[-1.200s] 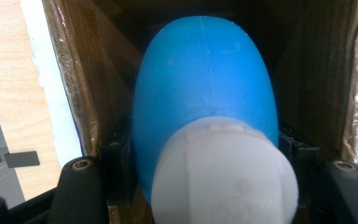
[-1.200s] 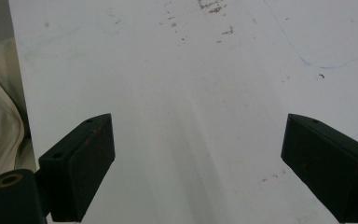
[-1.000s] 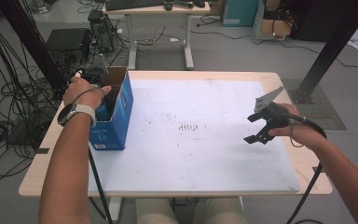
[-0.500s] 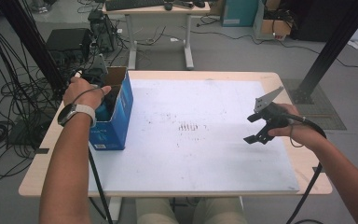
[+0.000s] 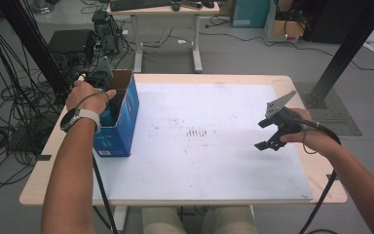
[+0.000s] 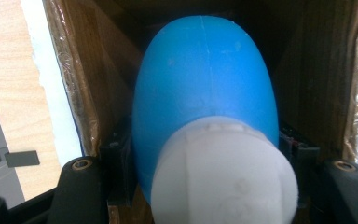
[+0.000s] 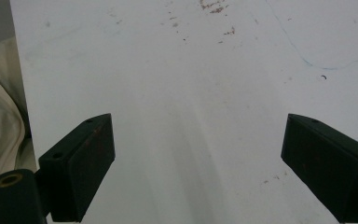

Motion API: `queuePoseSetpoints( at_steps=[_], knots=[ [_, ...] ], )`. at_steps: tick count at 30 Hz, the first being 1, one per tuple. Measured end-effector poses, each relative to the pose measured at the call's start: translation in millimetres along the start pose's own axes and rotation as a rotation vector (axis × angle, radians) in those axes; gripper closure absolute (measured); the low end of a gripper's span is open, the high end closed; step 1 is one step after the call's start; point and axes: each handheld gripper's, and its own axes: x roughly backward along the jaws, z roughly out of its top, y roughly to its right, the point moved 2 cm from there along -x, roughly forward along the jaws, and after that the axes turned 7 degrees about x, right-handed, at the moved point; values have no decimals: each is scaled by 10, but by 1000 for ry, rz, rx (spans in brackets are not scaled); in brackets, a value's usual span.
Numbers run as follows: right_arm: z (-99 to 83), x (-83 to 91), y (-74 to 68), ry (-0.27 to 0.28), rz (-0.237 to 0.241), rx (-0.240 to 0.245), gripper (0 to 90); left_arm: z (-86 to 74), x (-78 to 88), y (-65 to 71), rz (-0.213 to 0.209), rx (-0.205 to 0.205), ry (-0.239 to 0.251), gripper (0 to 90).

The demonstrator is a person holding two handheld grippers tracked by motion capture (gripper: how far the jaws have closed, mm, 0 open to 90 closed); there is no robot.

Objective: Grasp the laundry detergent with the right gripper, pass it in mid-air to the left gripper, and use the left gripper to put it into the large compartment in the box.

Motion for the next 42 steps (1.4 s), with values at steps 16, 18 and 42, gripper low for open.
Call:
queuePoseSetpoints(
  at_steps=[16, 18, 42],
  knots=[
    [-1, 0, -2, 1, 0, -2, 96, 0, 0, 1, -1, 3, -2, 373],
    [-1, 0, -2, 1, -1, -4, 96, 0, 1, 1, 0, 2, -3, 373],
    [4, 6, 2, -16, 3, 3, 96, 2, 0, 0, -1, 5, -5, 372]
  ],
)
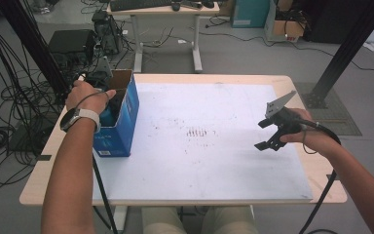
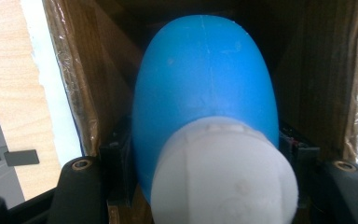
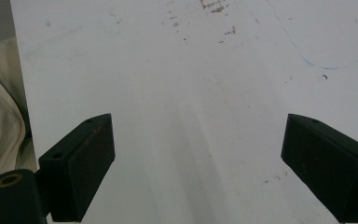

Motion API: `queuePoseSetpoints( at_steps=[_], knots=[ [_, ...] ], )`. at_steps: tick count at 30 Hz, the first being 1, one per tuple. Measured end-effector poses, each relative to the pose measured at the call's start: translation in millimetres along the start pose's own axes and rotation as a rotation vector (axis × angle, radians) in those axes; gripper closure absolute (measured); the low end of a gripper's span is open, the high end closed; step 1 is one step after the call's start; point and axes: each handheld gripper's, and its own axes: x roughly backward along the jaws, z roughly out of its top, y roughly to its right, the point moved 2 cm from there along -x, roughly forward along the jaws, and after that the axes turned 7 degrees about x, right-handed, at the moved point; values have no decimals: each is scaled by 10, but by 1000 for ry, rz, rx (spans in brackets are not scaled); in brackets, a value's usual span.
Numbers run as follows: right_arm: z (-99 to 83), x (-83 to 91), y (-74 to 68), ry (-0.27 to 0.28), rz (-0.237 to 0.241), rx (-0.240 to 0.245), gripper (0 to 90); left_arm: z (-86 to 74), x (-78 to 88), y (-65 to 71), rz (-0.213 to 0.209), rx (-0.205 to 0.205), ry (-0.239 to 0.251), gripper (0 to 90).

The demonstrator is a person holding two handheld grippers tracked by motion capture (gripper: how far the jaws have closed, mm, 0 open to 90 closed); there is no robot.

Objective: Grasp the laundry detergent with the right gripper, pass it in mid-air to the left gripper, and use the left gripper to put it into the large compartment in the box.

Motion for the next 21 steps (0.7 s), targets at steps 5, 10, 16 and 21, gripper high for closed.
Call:
queuePoseSetpoints(
  at_steps=[5, 10, 16, 21],
  knots=[
    [2, -15, -5, 16, -1, -3, 96, 0, -1, -5, 0, -2, 0, 372],
    [0, -14, -6, 16, -1, -5, 96, 0, 1, -7, -4, -1, -4, 372],
    [0, -10, -4, 10, -1, -3, 96, 0, 1, -4, -3, -3, -3, 372],
    [-2, -16, -8, 13, -1, -8, 96, 0, -1, -5, -2, -2, -1, 372]
  ],
)
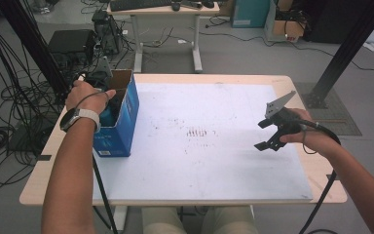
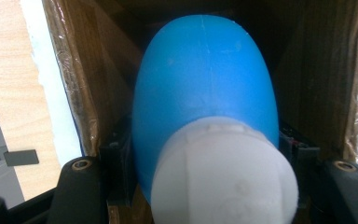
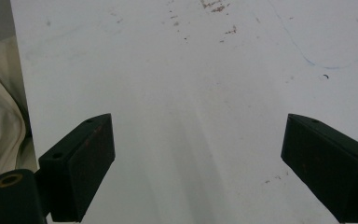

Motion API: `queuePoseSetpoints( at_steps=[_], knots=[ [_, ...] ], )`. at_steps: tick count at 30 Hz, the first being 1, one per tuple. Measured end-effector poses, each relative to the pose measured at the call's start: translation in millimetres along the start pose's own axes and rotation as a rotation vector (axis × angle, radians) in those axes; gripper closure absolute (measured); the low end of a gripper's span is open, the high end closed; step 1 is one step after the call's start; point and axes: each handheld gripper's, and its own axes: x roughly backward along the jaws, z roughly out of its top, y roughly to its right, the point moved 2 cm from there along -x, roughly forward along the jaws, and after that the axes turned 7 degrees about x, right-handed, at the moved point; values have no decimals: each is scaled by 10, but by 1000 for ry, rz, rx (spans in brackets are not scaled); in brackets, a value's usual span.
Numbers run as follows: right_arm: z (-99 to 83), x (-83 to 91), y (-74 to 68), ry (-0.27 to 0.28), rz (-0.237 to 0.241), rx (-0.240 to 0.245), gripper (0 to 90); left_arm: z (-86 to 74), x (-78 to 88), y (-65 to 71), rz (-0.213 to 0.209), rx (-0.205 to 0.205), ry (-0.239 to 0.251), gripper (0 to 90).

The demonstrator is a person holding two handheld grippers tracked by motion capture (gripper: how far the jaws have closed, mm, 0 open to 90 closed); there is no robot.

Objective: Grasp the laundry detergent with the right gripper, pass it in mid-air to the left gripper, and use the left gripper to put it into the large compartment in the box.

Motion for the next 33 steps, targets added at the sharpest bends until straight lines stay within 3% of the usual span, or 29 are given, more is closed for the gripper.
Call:
queuePoseSetpoints(
  at_steps=[33],
  knots=[
    [-6, -15, -8, 2, 3, -1, 96, -5, -2, -2, 0, -5, 15, 370]
  ],
)
